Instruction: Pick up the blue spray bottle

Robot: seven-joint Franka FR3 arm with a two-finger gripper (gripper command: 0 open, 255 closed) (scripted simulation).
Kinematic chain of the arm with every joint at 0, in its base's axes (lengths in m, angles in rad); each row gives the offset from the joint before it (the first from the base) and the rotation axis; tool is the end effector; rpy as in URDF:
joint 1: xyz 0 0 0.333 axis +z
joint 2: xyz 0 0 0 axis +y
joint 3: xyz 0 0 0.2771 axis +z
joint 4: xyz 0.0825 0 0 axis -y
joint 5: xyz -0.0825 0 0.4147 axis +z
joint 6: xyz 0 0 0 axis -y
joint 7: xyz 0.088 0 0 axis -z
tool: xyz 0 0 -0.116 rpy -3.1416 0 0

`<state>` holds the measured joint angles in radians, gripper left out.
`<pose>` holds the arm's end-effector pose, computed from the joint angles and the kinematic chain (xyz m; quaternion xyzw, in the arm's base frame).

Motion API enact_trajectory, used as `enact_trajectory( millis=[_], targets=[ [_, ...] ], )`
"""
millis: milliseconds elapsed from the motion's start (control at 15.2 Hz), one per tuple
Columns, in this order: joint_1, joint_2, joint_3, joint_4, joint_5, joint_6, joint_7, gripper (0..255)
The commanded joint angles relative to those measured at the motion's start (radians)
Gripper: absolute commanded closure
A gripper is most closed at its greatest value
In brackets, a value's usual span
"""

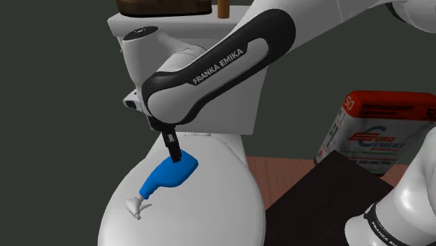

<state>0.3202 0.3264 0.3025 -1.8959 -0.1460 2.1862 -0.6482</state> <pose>0.5190 0.3601 0.2728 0.7830 0.6218 -0.0093 0.0111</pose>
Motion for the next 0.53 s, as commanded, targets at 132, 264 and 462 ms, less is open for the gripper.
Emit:
enact_trajectory(
  millis=[132,264,462],
  targets=[
    [0.053,0.113,0.017,0.088,-0.065,0.023,-0.034,0],
    [0.082,0.17,0.023,0.134,-0.097,0.033,-0.052,0],
    [0.105,0.218,0.024,0.165,-0.123,0.049,-0.064,0]
  ],
)
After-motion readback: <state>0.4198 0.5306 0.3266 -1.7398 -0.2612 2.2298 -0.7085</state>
